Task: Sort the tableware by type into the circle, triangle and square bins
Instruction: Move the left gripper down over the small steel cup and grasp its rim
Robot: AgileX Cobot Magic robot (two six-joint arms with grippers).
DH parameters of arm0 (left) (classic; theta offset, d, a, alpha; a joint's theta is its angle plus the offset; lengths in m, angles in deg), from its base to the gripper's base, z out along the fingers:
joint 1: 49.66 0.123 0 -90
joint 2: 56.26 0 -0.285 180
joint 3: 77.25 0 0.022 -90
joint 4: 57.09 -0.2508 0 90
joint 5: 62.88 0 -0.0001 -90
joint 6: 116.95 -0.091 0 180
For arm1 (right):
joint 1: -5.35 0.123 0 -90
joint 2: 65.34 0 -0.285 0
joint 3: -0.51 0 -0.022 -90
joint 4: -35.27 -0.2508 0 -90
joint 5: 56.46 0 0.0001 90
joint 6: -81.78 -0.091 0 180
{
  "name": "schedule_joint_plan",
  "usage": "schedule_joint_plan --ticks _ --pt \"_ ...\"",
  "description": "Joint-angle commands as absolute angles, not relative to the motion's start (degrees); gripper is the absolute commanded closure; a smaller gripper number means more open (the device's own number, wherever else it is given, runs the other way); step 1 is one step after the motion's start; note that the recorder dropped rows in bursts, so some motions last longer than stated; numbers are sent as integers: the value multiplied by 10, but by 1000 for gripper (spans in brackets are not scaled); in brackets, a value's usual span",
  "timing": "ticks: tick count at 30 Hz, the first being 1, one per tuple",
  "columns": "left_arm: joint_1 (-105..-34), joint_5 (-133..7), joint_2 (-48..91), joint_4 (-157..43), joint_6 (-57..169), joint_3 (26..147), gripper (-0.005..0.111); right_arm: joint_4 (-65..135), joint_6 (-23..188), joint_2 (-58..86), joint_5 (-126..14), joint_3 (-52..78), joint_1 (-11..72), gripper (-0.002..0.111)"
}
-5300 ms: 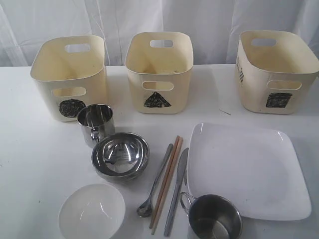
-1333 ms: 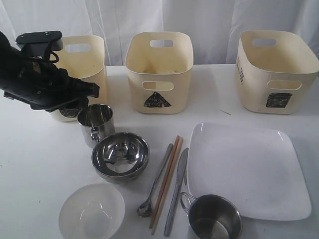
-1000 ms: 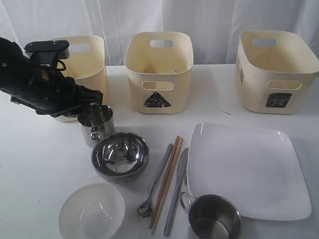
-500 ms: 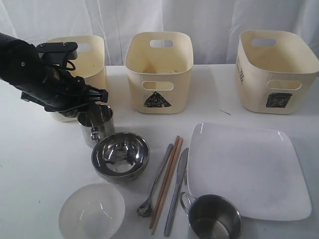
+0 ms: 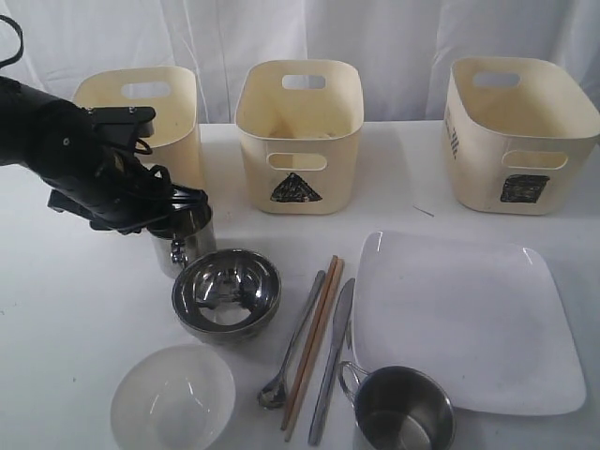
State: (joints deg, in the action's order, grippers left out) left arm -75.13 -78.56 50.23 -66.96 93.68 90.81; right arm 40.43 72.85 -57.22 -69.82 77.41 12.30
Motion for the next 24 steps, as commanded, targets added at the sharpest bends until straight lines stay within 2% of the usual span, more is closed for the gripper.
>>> schedule_joint_plan --ticks 1,24 --pt "-750 -775 511 -682 945 912 51 408 728 -576 -696 777 122 92" --pt "-743 -754 554 -693 945 943 51 408 728 -576 -696 777 122 92"
